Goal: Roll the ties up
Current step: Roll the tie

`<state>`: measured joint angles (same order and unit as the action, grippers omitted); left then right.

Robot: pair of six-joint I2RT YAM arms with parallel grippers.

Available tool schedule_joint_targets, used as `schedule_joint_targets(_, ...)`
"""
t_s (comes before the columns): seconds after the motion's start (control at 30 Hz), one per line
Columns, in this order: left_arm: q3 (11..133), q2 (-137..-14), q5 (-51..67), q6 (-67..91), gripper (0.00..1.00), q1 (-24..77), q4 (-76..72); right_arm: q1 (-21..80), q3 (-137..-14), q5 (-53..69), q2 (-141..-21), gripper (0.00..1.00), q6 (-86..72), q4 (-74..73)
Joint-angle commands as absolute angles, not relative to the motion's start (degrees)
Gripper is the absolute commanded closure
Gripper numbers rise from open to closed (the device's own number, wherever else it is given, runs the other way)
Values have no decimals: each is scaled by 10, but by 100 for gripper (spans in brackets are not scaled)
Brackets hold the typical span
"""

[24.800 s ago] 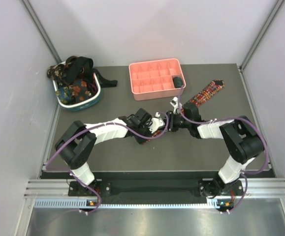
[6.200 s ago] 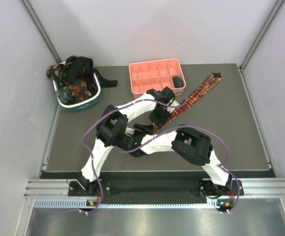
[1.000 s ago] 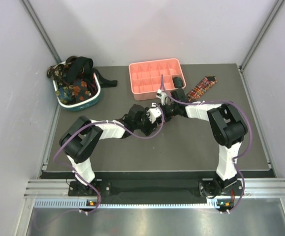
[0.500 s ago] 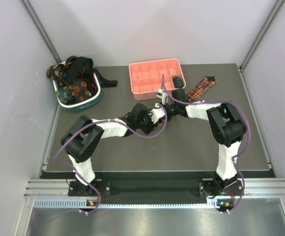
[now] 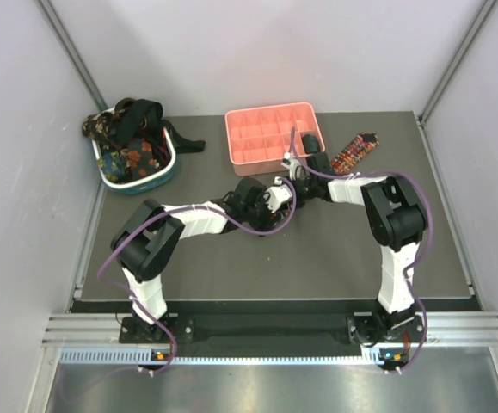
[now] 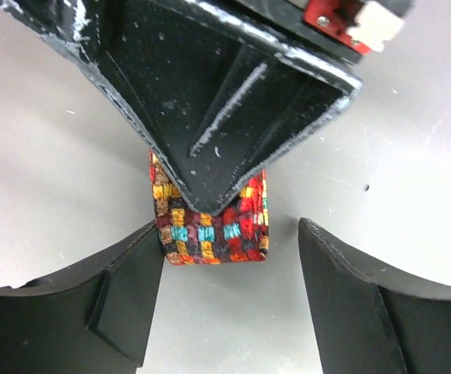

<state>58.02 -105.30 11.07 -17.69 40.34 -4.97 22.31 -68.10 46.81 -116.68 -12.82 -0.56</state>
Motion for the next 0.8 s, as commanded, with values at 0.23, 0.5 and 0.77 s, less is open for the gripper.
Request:
schedule_joint_targets(0.23,623,-1021,121,-178,28,400,-41,211,-704,439,-1194,86,-116,5)
schedule_joint_targets(0.5,682,-1063,156,-194,29,397,36,209,-705,431,-1198,86,-109,-24)
schedule_joint_targets(0.77,690,-1083,161,-190,29,396,38,209,-663,434,-1169,86,-122,-6)
